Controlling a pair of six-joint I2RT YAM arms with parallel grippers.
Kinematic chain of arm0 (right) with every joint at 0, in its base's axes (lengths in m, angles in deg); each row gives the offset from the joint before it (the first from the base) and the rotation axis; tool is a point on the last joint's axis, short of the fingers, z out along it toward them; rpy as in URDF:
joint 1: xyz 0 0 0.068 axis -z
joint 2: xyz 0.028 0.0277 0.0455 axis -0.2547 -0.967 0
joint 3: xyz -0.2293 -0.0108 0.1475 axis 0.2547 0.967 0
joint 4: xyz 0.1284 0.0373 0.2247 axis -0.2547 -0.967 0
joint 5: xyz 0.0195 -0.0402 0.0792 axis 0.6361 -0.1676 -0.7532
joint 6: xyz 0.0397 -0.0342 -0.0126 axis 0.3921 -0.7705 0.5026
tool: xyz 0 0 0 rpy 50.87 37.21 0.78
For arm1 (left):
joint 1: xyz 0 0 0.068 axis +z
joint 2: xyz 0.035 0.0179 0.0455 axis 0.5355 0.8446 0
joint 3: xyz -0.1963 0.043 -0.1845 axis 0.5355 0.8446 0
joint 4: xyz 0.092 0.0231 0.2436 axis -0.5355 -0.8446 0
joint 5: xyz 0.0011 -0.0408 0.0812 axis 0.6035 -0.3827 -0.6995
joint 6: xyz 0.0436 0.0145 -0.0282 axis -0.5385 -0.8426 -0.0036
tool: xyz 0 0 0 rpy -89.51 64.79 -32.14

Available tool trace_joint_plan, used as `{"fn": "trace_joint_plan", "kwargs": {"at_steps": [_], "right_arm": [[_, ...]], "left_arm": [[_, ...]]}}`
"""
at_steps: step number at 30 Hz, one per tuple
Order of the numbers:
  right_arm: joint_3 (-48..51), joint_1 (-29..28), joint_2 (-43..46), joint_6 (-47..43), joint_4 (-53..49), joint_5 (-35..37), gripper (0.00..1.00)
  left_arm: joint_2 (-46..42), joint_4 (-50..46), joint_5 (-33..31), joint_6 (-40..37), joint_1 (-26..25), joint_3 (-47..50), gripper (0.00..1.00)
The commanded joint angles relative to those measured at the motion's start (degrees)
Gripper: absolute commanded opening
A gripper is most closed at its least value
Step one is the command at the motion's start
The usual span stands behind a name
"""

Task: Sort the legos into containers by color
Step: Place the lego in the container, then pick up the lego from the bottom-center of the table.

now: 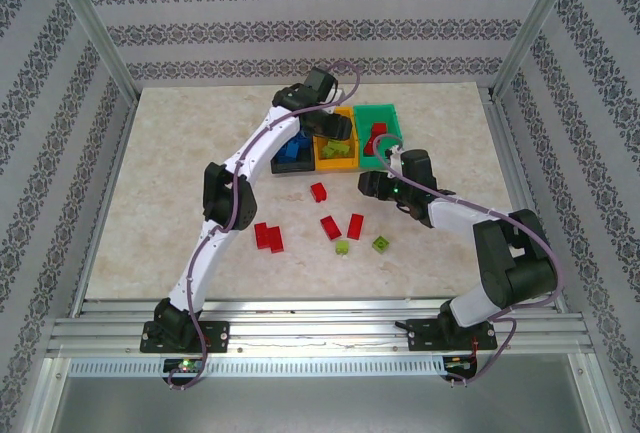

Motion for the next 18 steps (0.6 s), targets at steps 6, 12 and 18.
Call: {"fn": "trace_joint_plan", "kwargs": {"at_steps": [6, 12, 18], "right_arm": [[1.12, 0.32, 1.24, 1.55, 3.05, -2.71, 0.56], [0.47, 0.37, 2.34, 0.50, 0.04, -3.12, 0.57], [1.45, 0.53, 5.40, 1.15, -6.44, -4.35, 0.57]], "left_arm": [[-9.68, -2.65, 0.47, -0.31, -0.31, 7.86, 0.65], [-25.10, 6.86, -0.11, -2.25, -0.14, 33.09, 0.65], [-37.89, 10.86, -0.82, -3.92, 1.27, 51.70, 0.65]]}}
